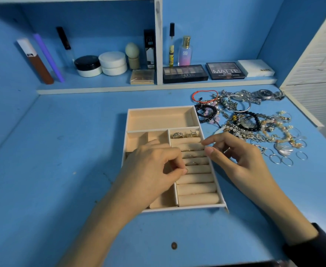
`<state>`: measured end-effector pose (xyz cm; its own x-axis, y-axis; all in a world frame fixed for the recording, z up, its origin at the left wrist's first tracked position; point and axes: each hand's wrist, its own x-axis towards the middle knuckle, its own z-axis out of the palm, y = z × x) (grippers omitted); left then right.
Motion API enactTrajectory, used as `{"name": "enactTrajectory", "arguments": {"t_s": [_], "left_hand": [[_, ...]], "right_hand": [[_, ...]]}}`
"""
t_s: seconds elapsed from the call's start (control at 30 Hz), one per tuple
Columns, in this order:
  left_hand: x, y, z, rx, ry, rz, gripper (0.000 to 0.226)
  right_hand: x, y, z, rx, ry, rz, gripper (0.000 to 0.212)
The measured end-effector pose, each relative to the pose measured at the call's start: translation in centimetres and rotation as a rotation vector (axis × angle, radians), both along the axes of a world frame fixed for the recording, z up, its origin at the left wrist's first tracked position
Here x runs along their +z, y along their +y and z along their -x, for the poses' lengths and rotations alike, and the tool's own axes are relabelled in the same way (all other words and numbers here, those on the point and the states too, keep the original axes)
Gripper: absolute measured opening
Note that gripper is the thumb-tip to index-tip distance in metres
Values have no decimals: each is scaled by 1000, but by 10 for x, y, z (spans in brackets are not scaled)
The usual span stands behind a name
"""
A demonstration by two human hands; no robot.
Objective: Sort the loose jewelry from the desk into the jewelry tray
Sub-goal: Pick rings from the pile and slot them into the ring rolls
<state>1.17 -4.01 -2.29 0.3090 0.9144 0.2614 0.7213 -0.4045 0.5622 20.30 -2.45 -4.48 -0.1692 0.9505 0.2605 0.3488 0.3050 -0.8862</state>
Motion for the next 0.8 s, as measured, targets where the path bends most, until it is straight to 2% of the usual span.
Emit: {"name": "enactTrajectory", "arguments": {"t_s": [0.17,0.4,0.8], "left_hand": [[13,-2,-2,-55,120,24,3],[21,-6,-5,-54,184,21,17],[22,-2,-9,-92,310,77,20]], "right_hand": [[1,0,-1,0,-8,-5,11],[0,-1,-1,-3,-5,-11,11],[0,-1,-2,1,-12,-18,12]]}}
